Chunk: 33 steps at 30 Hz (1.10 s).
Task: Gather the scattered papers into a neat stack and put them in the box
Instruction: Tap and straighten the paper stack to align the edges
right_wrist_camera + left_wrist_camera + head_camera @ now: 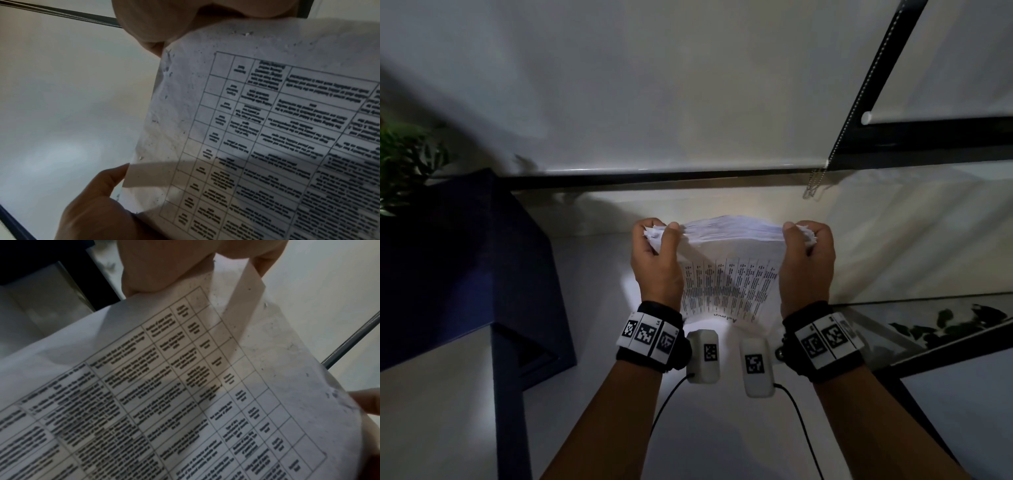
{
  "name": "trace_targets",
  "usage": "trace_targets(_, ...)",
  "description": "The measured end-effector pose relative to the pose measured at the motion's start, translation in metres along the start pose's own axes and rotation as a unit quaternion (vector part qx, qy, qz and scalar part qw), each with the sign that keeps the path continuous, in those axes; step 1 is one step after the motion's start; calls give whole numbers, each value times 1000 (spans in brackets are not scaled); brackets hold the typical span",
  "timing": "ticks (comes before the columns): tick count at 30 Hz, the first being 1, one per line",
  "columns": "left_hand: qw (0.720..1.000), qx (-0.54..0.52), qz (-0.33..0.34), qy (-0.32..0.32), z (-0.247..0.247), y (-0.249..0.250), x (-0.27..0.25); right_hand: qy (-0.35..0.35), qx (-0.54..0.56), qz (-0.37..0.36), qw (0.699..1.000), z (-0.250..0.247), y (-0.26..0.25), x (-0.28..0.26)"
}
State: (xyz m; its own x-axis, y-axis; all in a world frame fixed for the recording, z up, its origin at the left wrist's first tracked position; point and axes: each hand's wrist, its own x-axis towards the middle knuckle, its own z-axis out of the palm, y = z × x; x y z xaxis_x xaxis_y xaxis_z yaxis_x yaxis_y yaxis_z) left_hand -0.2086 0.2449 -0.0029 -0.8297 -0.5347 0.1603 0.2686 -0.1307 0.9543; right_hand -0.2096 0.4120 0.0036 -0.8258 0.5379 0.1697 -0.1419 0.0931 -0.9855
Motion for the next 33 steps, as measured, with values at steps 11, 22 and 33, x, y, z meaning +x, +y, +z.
trace_targets(11, 1000, -2, -6, -17, -1, 1, 1, -23, 8, -10, 1000, 0, -5, 0)
trace_targets(22, 991, 60, -32, 115, 14, 6, 0, 8, -39, 5, 999, 12, -11, -9)
trace_targets(33, 998, 42, -20, 39, -14, 2, 1, -27, -20, -4, 999, 4, -3, -9)
